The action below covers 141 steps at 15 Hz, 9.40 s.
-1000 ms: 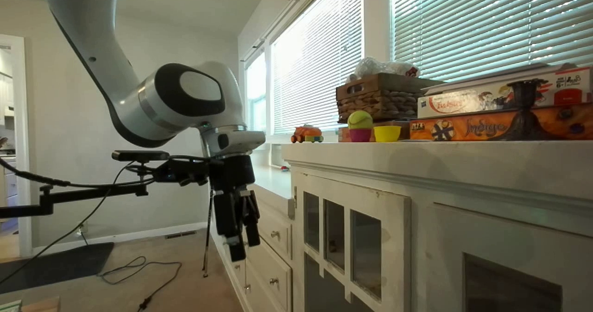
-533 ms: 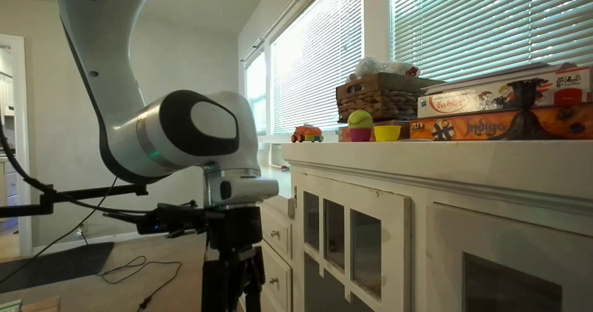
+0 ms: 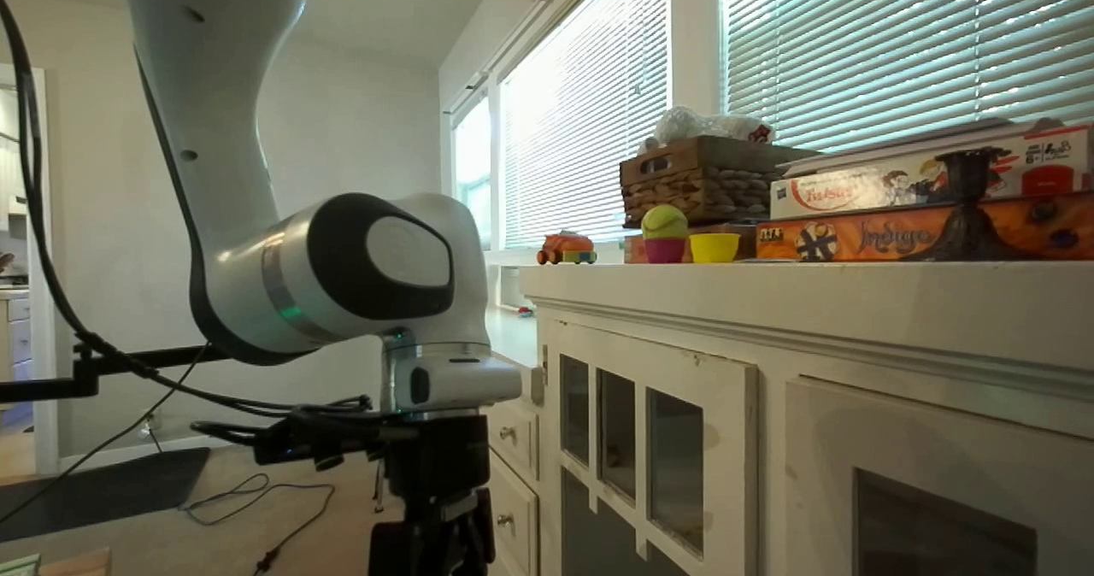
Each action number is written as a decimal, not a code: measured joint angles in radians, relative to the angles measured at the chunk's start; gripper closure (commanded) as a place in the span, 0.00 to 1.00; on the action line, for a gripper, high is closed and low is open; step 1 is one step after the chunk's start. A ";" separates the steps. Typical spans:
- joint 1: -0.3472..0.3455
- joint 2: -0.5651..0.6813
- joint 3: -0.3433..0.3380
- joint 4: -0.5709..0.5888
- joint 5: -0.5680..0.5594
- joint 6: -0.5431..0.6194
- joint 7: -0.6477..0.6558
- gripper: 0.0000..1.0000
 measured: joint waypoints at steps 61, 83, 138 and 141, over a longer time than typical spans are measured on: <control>-0.291 0.751 0.229 0.538 0.565 0.629 -1.276 0.00; -0.199 0.862 0.176 0.690 0.634 0.559 -1.299 0.00; -0.103 1.173 0.181 1.130 0.707 0.392 -1.299 0.58; -0.103 1.175 0.181 1.134 0.707 0.392 -1.299 0.77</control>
